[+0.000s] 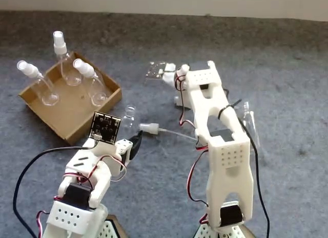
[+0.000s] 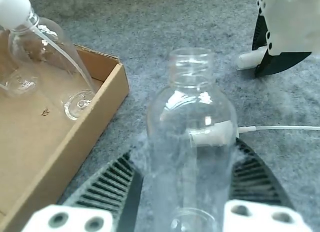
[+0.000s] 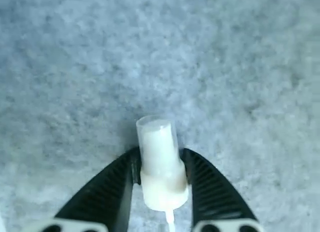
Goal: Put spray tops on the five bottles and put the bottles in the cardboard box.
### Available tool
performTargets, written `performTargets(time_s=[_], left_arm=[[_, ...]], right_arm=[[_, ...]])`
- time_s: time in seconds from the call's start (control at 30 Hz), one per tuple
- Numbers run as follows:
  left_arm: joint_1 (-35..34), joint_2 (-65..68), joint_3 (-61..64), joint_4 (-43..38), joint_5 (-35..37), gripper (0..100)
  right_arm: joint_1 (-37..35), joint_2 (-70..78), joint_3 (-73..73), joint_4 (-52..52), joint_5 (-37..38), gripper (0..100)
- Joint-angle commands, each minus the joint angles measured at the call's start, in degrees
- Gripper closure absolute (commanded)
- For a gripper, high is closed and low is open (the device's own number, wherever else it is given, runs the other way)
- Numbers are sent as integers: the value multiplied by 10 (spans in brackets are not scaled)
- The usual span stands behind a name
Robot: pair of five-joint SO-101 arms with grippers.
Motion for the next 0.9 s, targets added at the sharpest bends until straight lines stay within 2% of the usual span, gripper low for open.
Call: performTargets(time_s=[0.0, 0.1, 0.2, 0.33, 0.43, 0.7, 0.87], left_arm=[[-4, -9, -3, -13, 2, 863], [0, -9, -3, -15, 2, 863], [17, -9, 15, -50, 2, 863], [36, -9, 73, -164, 1, 867], [37, -9, 90, -230, 1, 867], [44, -9, 90, -232, 5, 867], [95, -9, 90, -232, 5, 867]], right_arm=[[16, -10, -77, -6, -47, 929], [17, -10, -134, -6, -112, 929], [17, -10, -198, 4, -178, 929], [15, -10, -311, 72, -231, 929], [16, -7, -401, 130, -235, 929], [16, -10, -606, 260, -238, 929], [17, -10, -722, 327, -343, 929]])
